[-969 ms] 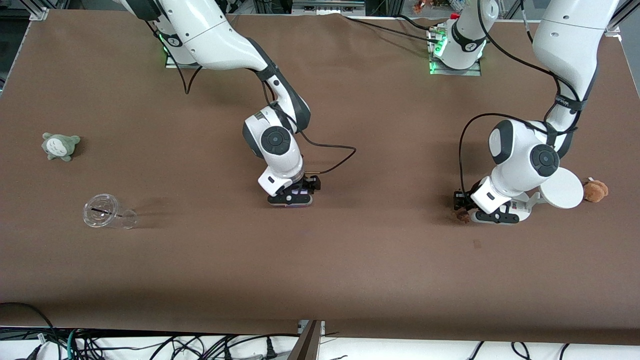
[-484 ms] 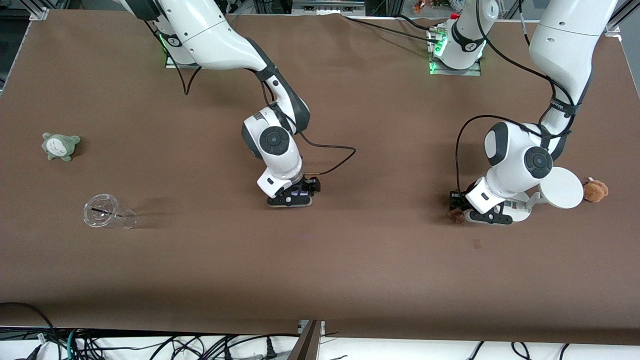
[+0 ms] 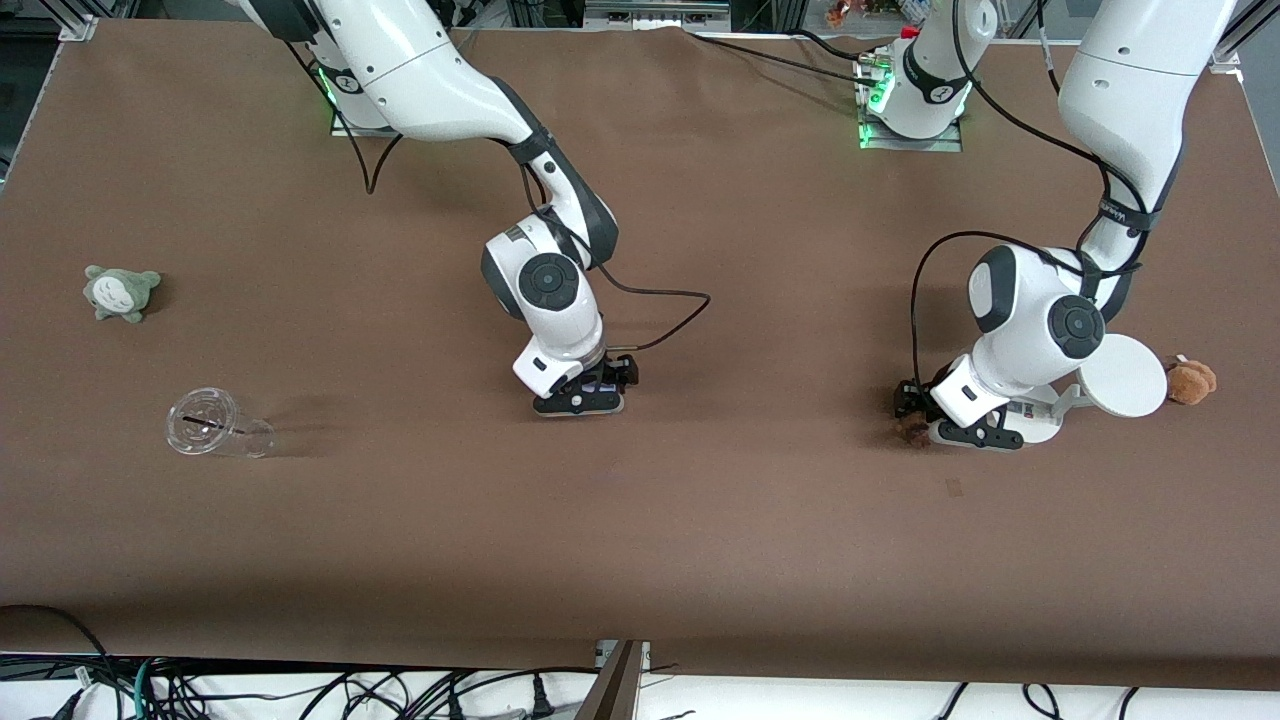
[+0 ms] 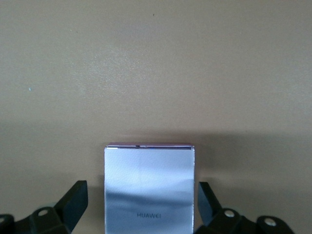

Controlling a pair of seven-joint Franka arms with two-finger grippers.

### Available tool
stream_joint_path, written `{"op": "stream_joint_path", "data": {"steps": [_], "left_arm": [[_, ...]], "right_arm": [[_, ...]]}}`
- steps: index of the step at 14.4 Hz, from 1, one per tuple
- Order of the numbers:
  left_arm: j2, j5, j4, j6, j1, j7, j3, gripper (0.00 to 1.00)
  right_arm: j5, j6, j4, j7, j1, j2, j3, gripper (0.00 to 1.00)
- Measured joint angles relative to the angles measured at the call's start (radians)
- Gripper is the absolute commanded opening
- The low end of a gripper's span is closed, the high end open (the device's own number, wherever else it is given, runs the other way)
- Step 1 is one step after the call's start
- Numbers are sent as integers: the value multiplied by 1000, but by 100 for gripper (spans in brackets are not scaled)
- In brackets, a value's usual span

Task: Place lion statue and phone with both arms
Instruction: 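Set the lion beside the white lamp with the left gripper while the right gripper lifts, then carry the phone box toward the glass cup while the left gripper withdraws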

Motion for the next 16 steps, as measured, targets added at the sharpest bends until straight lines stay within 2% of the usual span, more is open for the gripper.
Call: {"op": "stream_joint_path", "data": {"steps": [5, 7, 8, 13, 16], "left_arm": [[-7, 0, 23, -13, 6, 2, -1, 100], [-59, 0, 45, -102, 10, 2, -2, 100], [-108, 0, 56, -179, 11, 2, -3, 100], [-434, 0, 90, -569, 13, 2, -6, 100], [-532, 9, 203, -843, 36, 2, 0, 100]], "right_arm": [[0, 9, -1, -1, 0, 21, 0, 100], [0, 13, -1, -2, 0, 29, 0, 45], [0, 14, -1, -3, 0, 30, 0, 40], [0, 15, 3, -3, -8, 27, -6, 39], [0, 11, 18, -6, -49, 17, -15, 39]]}}
